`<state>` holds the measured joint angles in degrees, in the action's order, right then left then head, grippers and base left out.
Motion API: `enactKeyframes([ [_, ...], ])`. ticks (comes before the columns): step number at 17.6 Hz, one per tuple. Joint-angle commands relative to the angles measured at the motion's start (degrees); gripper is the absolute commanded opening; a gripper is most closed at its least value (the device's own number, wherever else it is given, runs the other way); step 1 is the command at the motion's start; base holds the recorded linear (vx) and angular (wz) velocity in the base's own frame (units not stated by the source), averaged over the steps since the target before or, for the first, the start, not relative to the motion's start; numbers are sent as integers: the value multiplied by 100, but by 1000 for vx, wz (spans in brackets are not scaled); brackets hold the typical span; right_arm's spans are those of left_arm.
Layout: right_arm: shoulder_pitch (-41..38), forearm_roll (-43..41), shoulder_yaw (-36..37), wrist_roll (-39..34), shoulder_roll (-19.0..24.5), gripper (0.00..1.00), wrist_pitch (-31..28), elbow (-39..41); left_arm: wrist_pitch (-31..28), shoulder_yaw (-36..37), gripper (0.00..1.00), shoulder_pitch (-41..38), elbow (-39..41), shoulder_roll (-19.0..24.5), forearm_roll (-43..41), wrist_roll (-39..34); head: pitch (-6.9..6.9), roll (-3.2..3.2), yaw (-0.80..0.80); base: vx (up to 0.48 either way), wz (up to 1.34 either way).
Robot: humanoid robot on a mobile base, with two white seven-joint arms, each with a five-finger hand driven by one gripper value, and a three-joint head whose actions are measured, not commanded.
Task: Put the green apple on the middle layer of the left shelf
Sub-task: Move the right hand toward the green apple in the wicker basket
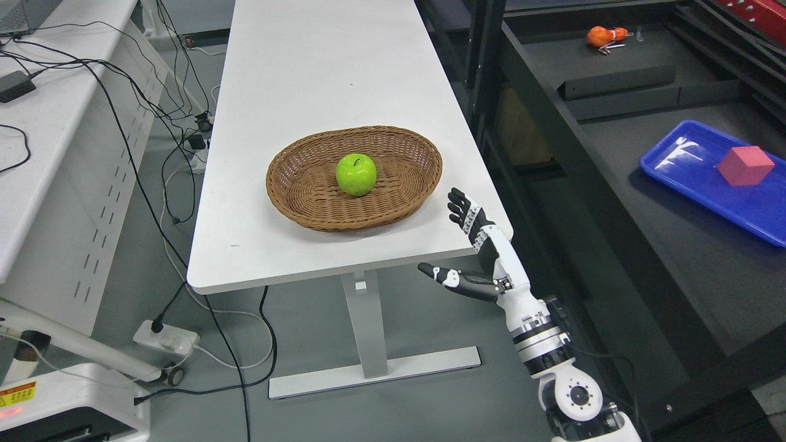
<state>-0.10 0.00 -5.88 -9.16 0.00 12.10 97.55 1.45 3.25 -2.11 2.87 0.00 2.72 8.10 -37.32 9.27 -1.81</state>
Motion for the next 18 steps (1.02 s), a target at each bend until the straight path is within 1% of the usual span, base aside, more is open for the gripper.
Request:
enactKeyframes([
  [1, -175, 79, 8, 2, -100, 100, -15, 1, -5, 0, 100, 0, -5, 100, 0, -2, 0, 0, 0, -14, 0],
  [5, -201, 1, 34, -33, -100, 100, 12, 1, -5, 0, 100, 0, -5, 100, 0, -2, 0, 0, 0, -29, 0],
  [6, -201, -26, -18, -51, -100, 100, 116, 1, -5, 0, 100, 0, -5, 100, 0, -2, 0, 0, 0, -35, -22],
  [7, -158, 35, -53, -60, -100, 100, 352, 1, -5, 0, 100, 0, 3, 100, 0, -2, 0, 0, 0, -35, -22],
  [8, -35, 505, -158, -103, -100, 100, 659, 1, -5, 0, 100, 0, 3, 100, 0, -2, 0, 0, 0, -23, -37],
  [9, 244, 1650, -298, -51, -287, 100, 723, 1, -5, 0, 100, 0, 3, 100, 0, -2, 0, 0, 0, -23, -37],
  [10, 604, 3419, -456, -25, -629, 100, 715, 1, -5, 0, 100, 0, 3, 100, 0, -2, 0, 0, 0, -11, -2],
  [11, 799, 3932, -493, -85, -868, 100, 576, 1, -5, 0, 100, 0, 3, 100, 0, -2, 0, 0, 0, 11, 0],
  [13, 880, 3457, -458, -77, -993, 100, 565, 27, -5, 0, 100, 0, -5, 100, 0, -2, 0, 0, 0, 31, 1],
  [14, 889, 3124, -432, -60, -993, 100, 879, 36, -5, 0, 100, 0, -5, 100, 0, -2, 0, 0, 0, 50, 2],
  [15, 967, 3085, -449, -68, -941, 100, 908, 36, -5, 0, 100, 0, -5, 100, 0, -2, 0, 0, 0, 104, 0],
  [18, 1397, 3085, -502, -121, -931, 100, 269, 9, -5, 0, 100, 0, -5, 100, 0, -2, 0, 0, 0, 148, 0],
])
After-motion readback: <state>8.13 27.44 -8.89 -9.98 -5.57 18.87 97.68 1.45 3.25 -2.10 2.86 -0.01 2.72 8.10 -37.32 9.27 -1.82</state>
